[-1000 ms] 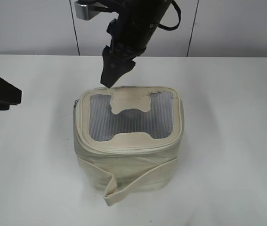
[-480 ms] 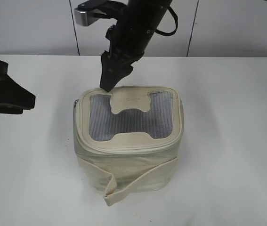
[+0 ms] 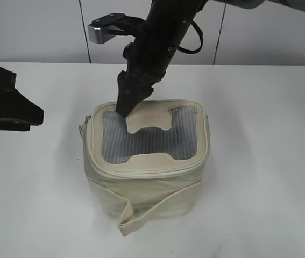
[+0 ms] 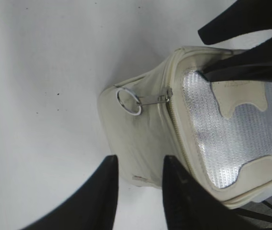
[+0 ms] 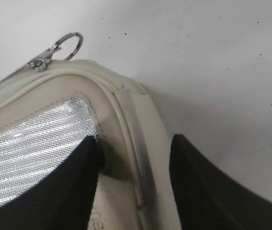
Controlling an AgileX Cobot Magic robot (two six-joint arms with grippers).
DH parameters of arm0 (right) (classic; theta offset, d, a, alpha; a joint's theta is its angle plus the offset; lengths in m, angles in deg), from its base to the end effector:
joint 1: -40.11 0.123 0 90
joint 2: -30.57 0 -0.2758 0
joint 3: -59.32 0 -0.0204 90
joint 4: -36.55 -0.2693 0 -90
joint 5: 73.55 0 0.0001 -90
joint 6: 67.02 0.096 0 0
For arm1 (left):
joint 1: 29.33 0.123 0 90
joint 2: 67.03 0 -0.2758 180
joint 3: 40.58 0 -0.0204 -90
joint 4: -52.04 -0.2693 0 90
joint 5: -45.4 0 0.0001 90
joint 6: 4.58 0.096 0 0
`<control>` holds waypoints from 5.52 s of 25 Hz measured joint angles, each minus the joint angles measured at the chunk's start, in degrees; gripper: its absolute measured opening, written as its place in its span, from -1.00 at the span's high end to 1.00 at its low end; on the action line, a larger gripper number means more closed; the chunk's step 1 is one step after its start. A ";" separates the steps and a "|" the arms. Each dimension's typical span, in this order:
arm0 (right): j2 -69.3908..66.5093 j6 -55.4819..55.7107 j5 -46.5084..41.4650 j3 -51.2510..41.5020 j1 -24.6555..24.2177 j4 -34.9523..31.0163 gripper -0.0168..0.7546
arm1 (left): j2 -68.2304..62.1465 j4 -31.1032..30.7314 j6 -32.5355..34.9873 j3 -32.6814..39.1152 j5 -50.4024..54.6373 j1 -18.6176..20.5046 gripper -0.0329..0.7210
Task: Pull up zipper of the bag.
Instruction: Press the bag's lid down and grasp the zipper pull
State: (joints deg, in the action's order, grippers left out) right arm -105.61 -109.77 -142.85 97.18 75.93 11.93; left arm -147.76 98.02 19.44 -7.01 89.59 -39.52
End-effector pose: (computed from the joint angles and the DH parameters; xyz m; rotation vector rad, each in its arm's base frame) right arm 0.3755 0.3172 0.2095 -1.6786 2.2988 0.5842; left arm 0.2404 -0.0922 0.2322 0.1435 2.5882 -0.8254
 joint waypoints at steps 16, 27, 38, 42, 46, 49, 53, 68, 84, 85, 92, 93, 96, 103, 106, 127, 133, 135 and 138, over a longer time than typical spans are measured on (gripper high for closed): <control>-0.12 -1.40 -0.48 -0.39 0.00 -0.66 0.82 | -2.77 0.49 2.43 -1.32 -0.33 0.00 0.24; 1.00 -1.46 -0.48 -0.88 0.10 -0.64 0.82 | -6.88 0.99 17.35 -4.16 3.63 -0.25 -0.07; 1.04 -1.23 -0.48 -0.88 0.10 -0.64 0.82 | -8.92 -4.03 26.72 -4.16 3.91 -4.94 -0.08; 1.04 -1.13 -0.48 -0.88 0.10 -0.64 0.82 | -10.56 -5.05 26.96 -4.16 -0.64 -7.25 -0.08; 1.12 -0.90 -0.48 -0.88 0.10 -0.64 0.83 | -12.34 -5.18 27.00 -5.28 -2.81 -7.32 -0.08; 1.24 -0.57 -0.48 -0.99 0.10 -0.64 0.83 | -14.43 -5.13 27.02 -6.66 -2.97 -7.32 -0.07; 1.49 -0.45 -0.48 -1.14 0.10 -0.64 0.83 | -16.93 -5.19 27.02 -7.74 -2.24 -7.32 0.07; 1.54 -0.02 -0.48 -1.14 0.10 -0.18 0.83 | -17.86 -3.07 27.02 -8.52 2.65 -7.32 0.92; 1.54 0.77 -0.48 -0.53 0.46 0.47 0.84 | -16.40 -3.01 25.71 -8.74 20.01 -8.66 0.92; 1.54 0.89 -0.48 -0.53 0.46 0.47 0.84 | -15.96 -3.01 25.71 -8.74 20.98 -9.59 0.92; 1.54 1.55 -0.48 -0.53 0.46 0.47 0.84 | -14.43 -3.05 22.59 -8.74 22.77 -18.44 0.92; 1.54 1.55 -0.48 -0.53 0.46 0.47 0.84 | -14.43 -3.05 22.41 -8.74 21.89 -19.96 0.92; 1.54 1.68 -0.53 -0.53 0.60 0.41 0.84 | -14.43 -2.41 22.14 -8.74 18.40 -24.11 0.92; 1.54 1.98 -0.52 -0.53 0.60 0.47 0.84 | -14.43 0.49 21.96 -8.74 7.94 -32.61 0.92; 1.60 1.98 -0.52 -0.53 0.60 0.53 0.84 | -14.43 1.58 21.96 -8.80 4.68 -35.21 0.92; 1.60 1.98 -0.52 -0.53 0.60 0.38 0.84 | -18.49 7.08 22.33 -10.95 -2.04 -37.98 0.92; 1.60 1.99 -0.52 -0.53 0.60 0.28 0.84 | -18.50 7.56 22.92 -10.95 -2.73 -38.07 0.92; 1.60 1.99 -0.52 -0.53 0.60 0.23 0.84 | -18.62 7.61 23.31 -11.25 -2.80 -38.07 0.92; 1.60 2.04 -0.52 -0.53 0.60 0.23 0.84 | -19.45 7.49 23.34 -12.79 -2.62 -38.07 0.92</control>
State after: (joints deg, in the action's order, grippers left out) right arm -104.02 -107.73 -143.37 96.65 76.53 12.16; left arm -167.21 105.51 42.78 -19.80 86.97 -77.59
